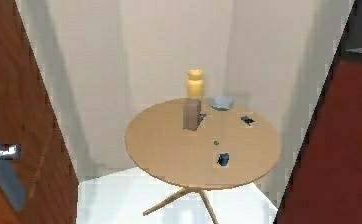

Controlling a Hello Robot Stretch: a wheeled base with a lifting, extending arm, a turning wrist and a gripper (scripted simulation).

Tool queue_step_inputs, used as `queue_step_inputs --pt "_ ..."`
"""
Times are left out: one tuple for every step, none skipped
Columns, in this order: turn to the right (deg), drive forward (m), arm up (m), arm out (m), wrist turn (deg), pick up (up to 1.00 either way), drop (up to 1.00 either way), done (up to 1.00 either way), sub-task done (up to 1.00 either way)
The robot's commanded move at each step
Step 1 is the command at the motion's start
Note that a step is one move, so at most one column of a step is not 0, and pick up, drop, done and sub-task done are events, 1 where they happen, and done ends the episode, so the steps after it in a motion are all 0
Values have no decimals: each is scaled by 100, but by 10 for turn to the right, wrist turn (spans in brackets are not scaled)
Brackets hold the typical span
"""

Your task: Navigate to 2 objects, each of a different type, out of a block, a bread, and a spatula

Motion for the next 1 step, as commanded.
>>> queue_step_inputs --pt "0 0 0 0 0 0 0 0 100"
